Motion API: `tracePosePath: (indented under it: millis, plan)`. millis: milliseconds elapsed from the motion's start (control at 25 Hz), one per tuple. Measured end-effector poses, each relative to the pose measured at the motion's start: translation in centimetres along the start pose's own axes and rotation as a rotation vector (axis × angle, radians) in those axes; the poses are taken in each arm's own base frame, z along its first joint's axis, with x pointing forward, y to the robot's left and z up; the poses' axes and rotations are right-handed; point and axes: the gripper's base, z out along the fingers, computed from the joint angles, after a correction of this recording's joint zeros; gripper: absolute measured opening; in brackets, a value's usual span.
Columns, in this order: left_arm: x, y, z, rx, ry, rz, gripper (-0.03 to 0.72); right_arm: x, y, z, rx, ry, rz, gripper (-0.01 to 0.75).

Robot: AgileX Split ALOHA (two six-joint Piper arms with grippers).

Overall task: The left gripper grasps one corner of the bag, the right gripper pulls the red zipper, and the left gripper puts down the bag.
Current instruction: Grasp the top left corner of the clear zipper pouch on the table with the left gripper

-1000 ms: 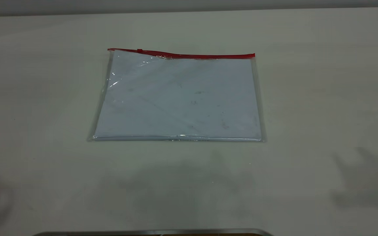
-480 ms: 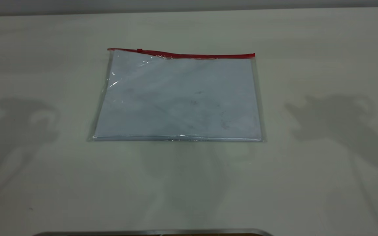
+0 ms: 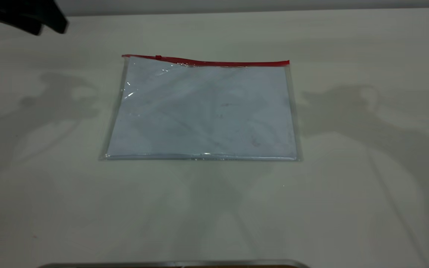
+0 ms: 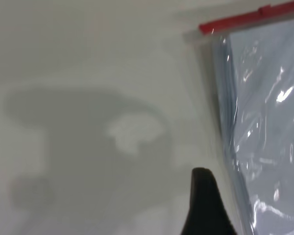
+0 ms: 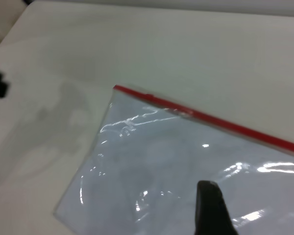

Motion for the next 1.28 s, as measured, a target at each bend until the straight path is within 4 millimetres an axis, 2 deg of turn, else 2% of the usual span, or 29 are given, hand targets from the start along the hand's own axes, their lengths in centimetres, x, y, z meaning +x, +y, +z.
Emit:
tracePosePath:
  millis: [240, 440, 600, 720, 960, 1160, 1280]
  plan:
    - [-2.1, 1.6, 5.6, 0.110, 0.046, 0.027, 0.607, 0.0, 0.5, 2.5, -0.034, 0.016, -0.007, 0.483]
    - [-2.5, 2.6, 10.2, 0.173, 0.052, -0.003, 0.618, -0.2, 0.2, 2.7, -0.013, 0.013, -0.002, 0.483]
    - [-2.3, 2.0, 13.0, 0.257, 0.025, 0.004, 0.616, -0.1, -0.1, 2.8, 0.014, 0.018, -0.006, 0.483]
    - [-2.1, 1.4, 14.0, 0.293, 0.009, 0.019, 0.613, -0.1, -0.1, 2.8, 0.016, 0.017, -0.005, 0.483]
    - [-1.2, 1.5, 15.5, 0.308, 0.026, 0.012, 0.601, -0.1, -0.1, 2.8, 0.019, 0.017, -0.004, 0.483]
    - [-1.2, 0.4, 16.3, 0.354, -0.015, 0.020, 0.584, -0.1, -0.2, 2.8, 0.021, 0.016, -0.003, 0.483]
    - [-1.5, 0.2, 16.2, 0.376, -0.048, 0.040, 0.516, -0.1, -0.2, 2.8, 0.021, 0.015, -0.002, 0.483]
